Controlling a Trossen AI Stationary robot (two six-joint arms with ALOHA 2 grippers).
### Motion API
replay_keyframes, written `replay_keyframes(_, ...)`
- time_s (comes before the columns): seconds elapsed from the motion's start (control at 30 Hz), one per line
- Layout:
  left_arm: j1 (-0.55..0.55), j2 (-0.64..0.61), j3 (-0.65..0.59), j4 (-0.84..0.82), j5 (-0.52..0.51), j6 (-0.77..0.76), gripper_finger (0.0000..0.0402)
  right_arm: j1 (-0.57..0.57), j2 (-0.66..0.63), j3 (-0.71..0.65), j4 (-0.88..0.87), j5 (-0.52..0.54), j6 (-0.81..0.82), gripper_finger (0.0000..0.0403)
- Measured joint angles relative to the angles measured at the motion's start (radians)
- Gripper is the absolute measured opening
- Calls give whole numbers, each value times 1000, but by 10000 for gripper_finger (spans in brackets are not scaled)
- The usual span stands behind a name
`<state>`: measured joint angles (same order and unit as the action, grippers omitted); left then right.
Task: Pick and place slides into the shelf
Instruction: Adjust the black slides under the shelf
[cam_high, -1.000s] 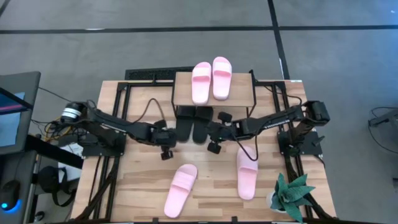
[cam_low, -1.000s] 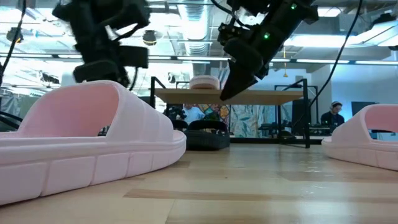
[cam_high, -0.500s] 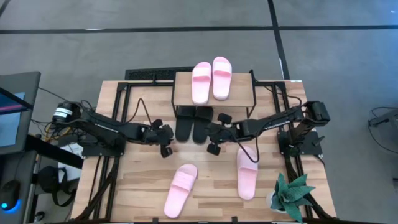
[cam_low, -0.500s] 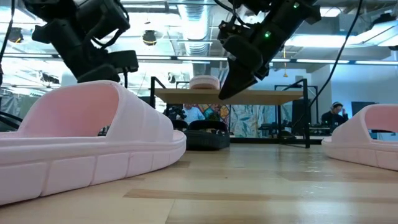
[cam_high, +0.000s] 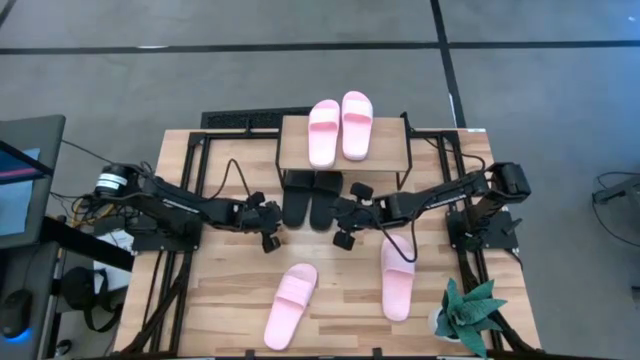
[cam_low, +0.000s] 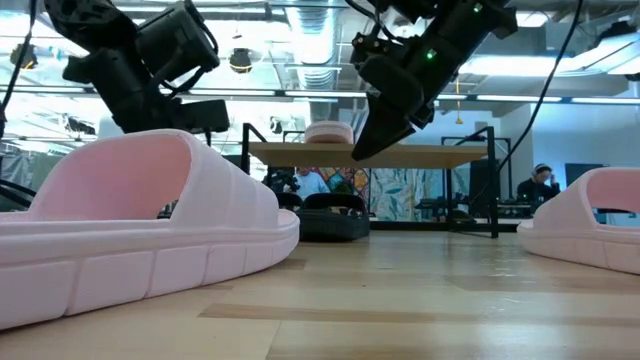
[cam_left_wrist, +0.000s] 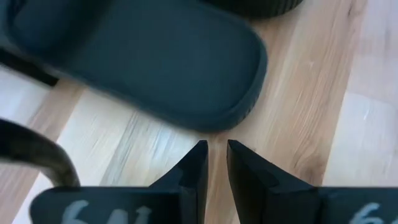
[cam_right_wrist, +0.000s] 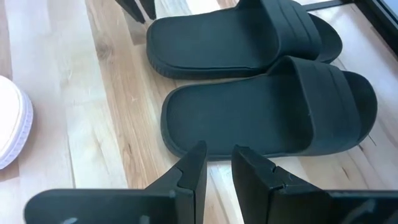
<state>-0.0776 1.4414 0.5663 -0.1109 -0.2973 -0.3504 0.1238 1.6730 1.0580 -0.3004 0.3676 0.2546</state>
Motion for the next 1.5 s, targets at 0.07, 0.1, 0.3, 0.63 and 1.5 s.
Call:
replay_keyframes(0.07, 0, 4, 0, -3, -3, 11, 48, 1, 0, 0, -1, 0, 0, 65)
replay_keyframes(0.1, 1, 9, 0, 8, -4, 14, 48, 1, 0, 0, -3, 0, 1, 65)
replay_keyframes(0.3, 1, 18, 0, 20, -15, 16, 48, 6, 0, 0, -6, 0, 1, 65)
replay_keyframes(0.63, 27, 18, 0, 77, -14, 32, 48, 7, 0, 0, -6, 0, 8, 65)
replay_keyframes(1.5, 40, 18, 0, 100, 25, 56, 48, 22, 88, -2, -106, -8, 131, 65)
